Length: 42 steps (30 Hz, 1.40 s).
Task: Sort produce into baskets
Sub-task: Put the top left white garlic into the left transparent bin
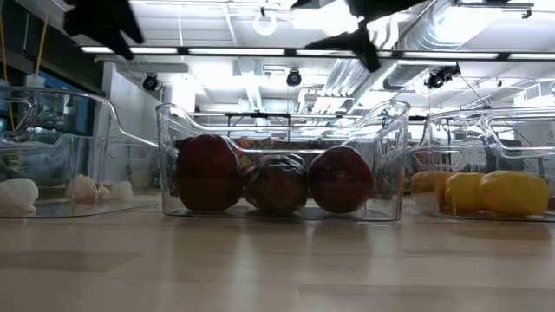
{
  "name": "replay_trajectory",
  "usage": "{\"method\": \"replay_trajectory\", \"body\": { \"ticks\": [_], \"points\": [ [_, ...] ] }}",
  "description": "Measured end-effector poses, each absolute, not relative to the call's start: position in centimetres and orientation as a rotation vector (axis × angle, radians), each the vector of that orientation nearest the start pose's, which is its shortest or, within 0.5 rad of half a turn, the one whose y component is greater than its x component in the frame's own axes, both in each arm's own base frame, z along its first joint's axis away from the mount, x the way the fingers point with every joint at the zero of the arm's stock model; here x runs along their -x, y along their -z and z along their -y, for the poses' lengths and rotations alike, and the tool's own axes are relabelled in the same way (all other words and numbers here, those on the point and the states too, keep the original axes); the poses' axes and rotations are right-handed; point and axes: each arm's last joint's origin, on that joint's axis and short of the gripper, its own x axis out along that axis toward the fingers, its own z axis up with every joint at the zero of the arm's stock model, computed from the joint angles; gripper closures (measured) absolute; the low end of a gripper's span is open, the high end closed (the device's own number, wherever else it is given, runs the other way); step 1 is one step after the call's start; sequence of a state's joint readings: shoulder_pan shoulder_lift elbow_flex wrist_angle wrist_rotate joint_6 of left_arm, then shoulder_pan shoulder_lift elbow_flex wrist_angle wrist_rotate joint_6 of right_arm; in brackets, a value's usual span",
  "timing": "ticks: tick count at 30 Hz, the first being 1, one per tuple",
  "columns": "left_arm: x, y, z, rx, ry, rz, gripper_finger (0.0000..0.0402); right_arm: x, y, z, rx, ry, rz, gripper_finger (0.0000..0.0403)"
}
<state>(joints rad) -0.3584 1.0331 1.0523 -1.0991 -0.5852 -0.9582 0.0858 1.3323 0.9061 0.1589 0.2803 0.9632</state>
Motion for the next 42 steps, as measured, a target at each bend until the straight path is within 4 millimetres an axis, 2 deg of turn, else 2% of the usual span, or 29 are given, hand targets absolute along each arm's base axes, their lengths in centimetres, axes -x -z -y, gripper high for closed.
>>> {"method": "replay_trajectory", "body": {
  "ticks": [4,7,10,15,20,25,29,31,36,42],
  "points": [
    [-17.4,-32.1,2.1,0.411,-0.692,-0.681,0.0179,-32.9,-29.6,2.0,-0.780,0.388,-0.262,0.0144],
    [-18.2,-32.5,0.0,0.452,-0.758,-0.604,0.0179,-35.4,-29.2,5.7,-0.666,0.433,-0.361,0.0144],
    [-18.9,-33.2,-2.1,0.523,-0.804,-0.500,0.0179,-37.8,-27.9,9.9,-0.608,0.448,-0.458,0.0144],
    [-19.5,-34.5,-4.9,0.649,-0.874,-0.280,0.0179,-40.8,-24.9,16.7,-0.609,0.560,-0.615,0.0144],
    [-19.7,-35.4,-6.4,0.707,-0.892,-0.149,0.0179,-43.5,-22.5,21.1,-0.590,0.621,-0.749,0.0144],
    [-19.5,-35.5,-7.2,0.717,-0.915,-0.127,0.0179,-45.7,-20.1,23.5,-0.613,0.678,-0.872,0.0144],
    [-19.3,-35.5,-7.6,0.711,-0.897,-0.147,0.0179,-47.1,-18.6,24.6,-0.636,0.740,-0.922,0.0144],
    [-19.3,-35.5,-7.7,0.701,-0.893,-0.154,0.0179,-47.3,-18.0,24.6,-0.590,0.821,-0.964,0.0144],
    [-19.3,-35.5,-7.8,0.683,-0.867,-0.176,0.0179,-47.1,-17.4,24.6,-0.601,0.876,-0.945,0.0144],
    [-19.4,-35.5,-7.7,0.626,-0.800,-0.223,0.0179,-46.8,-16.5,25.3,-0.624,0.836,-0.970,0.0144]
  ]
}}
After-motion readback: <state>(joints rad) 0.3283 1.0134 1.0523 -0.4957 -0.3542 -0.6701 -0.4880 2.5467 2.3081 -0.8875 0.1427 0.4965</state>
